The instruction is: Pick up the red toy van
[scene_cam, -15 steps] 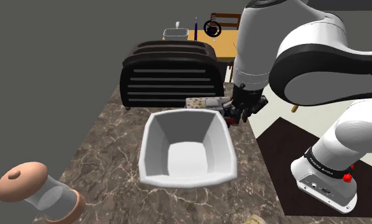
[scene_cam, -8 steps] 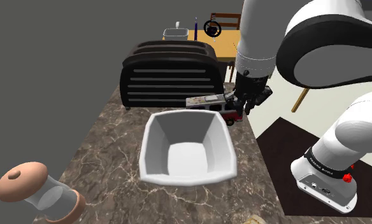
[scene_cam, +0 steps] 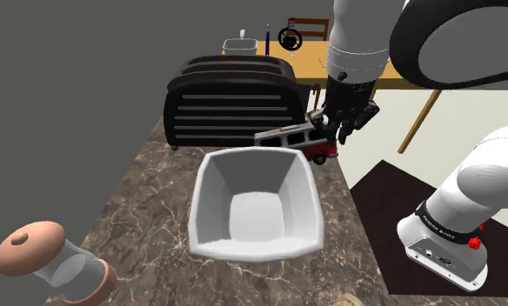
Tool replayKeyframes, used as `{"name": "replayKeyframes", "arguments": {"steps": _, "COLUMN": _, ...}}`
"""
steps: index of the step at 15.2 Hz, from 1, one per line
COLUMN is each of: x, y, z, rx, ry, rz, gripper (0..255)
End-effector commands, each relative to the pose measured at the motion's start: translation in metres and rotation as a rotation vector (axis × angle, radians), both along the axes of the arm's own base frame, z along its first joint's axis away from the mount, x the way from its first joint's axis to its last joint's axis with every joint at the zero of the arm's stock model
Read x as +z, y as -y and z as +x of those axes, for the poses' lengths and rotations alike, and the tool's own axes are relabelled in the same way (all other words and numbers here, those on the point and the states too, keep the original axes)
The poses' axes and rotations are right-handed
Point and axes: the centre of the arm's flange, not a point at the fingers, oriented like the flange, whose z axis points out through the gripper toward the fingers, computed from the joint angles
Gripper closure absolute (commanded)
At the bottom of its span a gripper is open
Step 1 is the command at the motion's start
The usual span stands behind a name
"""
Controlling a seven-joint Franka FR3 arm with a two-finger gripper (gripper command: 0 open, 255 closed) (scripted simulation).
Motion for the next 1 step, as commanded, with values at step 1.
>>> {"name": "replayKeyframes", "arguments": {"steps": 1, "x": 0.0047, "y": -0.0005, "z": -0.0007, "rx": 0.001, "ry": 0.002, "rz": 0.001, "gripper": 255}}
